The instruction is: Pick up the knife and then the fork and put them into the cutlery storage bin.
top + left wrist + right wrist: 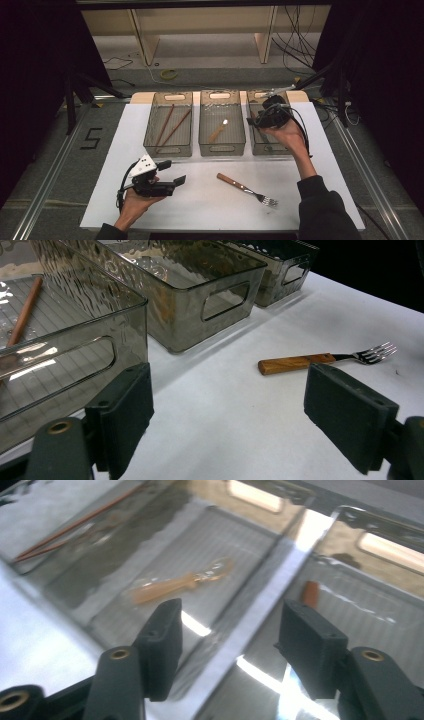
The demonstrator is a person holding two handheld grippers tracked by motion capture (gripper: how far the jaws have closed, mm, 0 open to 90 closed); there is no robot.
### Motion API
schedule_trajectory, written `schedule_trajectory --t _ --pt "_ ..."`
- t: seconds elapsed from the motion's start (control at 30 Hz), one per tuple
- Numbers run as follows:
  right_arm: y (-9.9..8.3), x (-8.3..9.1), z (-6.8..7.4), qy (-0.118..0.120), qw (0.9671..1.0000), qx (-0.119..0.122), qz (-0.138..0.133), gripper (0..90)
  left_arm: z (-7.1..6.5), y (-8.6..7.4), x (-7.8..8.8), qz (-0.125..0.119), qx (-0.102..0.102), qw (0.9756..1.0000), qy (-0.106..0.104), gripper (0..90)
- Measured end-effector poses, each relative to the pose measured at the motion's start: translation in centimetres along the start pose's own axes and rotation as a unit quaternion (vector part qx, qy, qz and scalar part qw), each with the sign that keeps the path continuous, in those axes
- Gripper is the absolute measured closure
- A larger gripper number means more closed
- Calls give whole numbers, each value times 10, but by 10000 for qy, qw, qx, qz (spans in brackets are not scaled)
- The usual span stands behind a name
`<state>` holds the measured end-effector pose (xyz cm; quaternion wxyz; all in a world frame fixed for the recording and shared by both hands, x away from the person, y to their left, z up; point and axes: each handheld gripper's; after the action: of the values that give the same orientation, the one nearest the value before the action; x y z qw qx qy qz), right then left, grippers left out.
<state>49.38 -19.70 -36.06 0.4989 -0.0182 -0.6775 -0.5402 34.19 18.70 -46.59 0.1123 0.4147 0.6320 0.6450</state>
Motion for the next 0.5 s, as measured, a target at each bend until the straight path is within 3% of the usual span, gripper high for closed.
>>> schedule_trajectory --t 0.3,0.5 --pt "-17 13 44 525 9971 541 62 401 0 0 1 -10 24 10000 6 191" --pt "-40 14 63 844 9938 688 203 405 0 0 1 -26 18 10000 22 191"
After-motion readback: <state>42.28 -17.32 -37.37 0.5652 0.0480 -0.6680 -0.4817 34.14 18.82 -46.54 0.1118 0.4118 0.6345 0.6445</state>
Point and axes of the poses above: each handheld gripper's, and its own axes: x roughly backward along the jaws, y roughly out of its top, z roughly to its left, and after that the axes turned 4 degrees about y, right-handed
